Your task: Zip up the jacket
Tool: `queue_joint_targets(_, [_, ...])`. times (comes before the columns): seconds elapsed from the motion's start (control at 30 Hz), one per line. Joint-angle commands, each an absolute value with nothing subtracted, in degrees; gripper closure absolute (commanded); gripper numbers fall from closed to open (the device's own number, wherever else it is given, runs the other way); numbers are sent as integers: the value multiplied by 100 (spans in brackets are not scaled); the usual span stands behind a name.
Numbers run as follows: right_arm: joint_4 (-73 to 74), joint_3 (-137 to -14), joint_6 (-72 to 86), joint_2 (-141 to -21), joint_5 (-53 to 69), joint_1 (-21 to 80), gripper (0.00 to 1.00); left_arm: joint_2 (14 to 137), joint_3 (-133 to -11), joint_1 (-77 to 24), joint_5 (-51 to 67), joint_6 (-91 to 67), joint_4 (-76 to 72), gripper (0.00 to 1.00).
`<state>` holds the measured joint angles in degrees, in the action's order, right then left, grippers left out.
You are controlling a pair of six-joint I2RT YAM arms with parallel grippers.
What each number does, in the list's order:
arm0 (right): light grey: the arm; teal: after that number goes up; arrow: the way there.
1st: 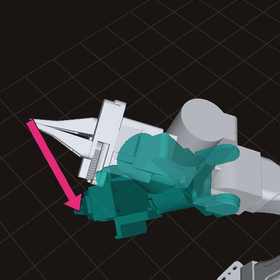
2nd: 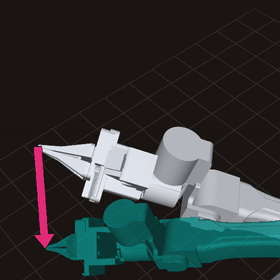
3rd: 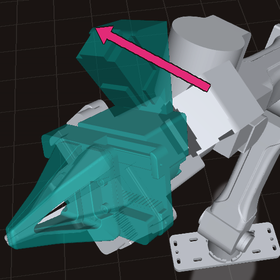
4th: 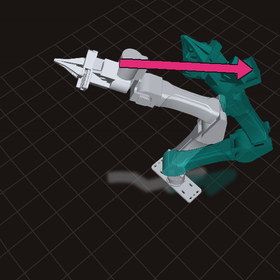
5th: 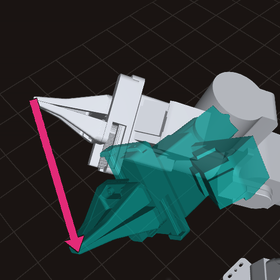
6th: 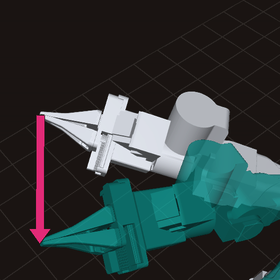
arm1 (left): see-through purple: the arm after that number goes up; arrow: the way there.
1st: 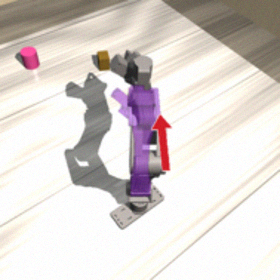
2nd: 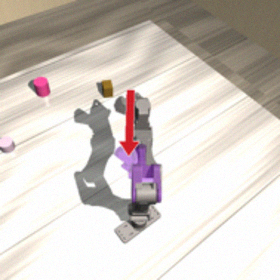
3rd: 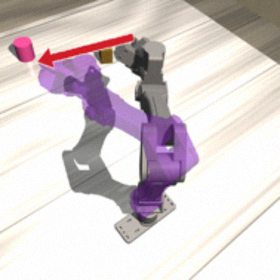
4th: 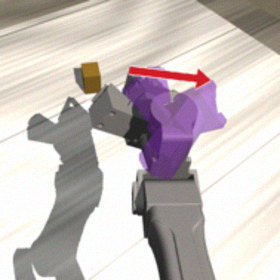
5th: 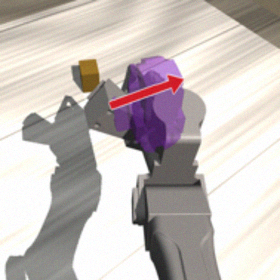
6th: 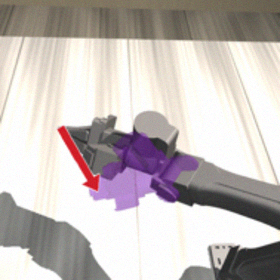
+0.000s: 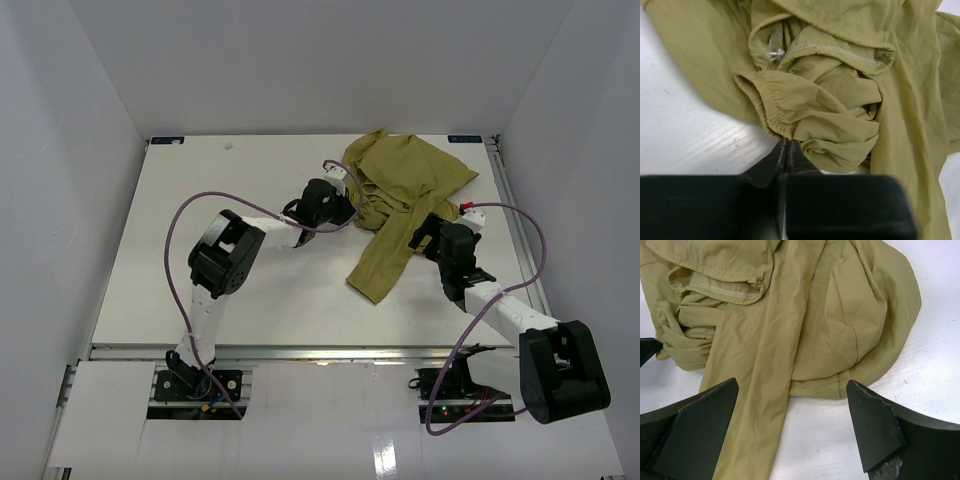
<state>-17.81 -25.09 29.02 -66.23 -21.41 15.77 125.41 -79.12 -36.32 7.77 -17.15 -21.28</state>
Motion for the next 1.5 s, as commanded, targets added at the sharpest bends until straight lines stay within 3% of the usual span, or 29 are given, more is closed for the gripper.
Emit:
queue_joint_targets(0.0, [-2197,-2455,3023,-6603,-2077,1556,5,11835,-7003,-3612,320,-1656,-2537,100])
queue_joint_targets(0.4, [-2812,-2207,3448,-7079,-1541,1617,2,8423,-3198,-3777,-1106,-2521,-3371,100])
queue_joint_targets(0.67, [-2910,-2400,3433,-7470,-1636,1644,0,6657,-1672,-4162,-2103,-3338,-3077,100])
queue_joint_targets(0.8, [-2716,-2847,3301,-7947,-1830,1635,15,6039,-1258,-4265,-2183,-3480,-3052,100])
queue_joint_targets(0.97, [-2769,-3465,2819,-8515,-1935,1539,40,5788,-1018,-4313,-2202,-3445,-3197,100])
queue_joint_targets(1.07, [-2709,-3959,2615,-8970,-1877,1259,80,5829,-1006,-4319,-2320,-3479,-3199,100])
queue_joint_targets(1.17, [-2297,-4716,2446,-9484,-1921,992,92,5831,-953,-4342,-2366,-3490,-3314,100])
queue_joint_targets(1.3, [-1899,-5247,2572,-9686,-1776,566,92,5871,-982,-4377,-2459,-3489,-3287,100])
queue_joint_targets(1.37, [-1856,-5278,2588,-9481,-1562,420,85,5909,-982,-4394,-2428,-3485,-3333,100])
queue_joint_targets(1.4, [-1837,-5274,2536,-9382,-1553,417,76,5925,-953,-4398,-2396,-3485,-3416,95])
queue_joint_targets(1.47, [-1765,-5271,2455,-9100,-1553,491,61,5933,-875,-4414,-2332,-3515,-3549,66])
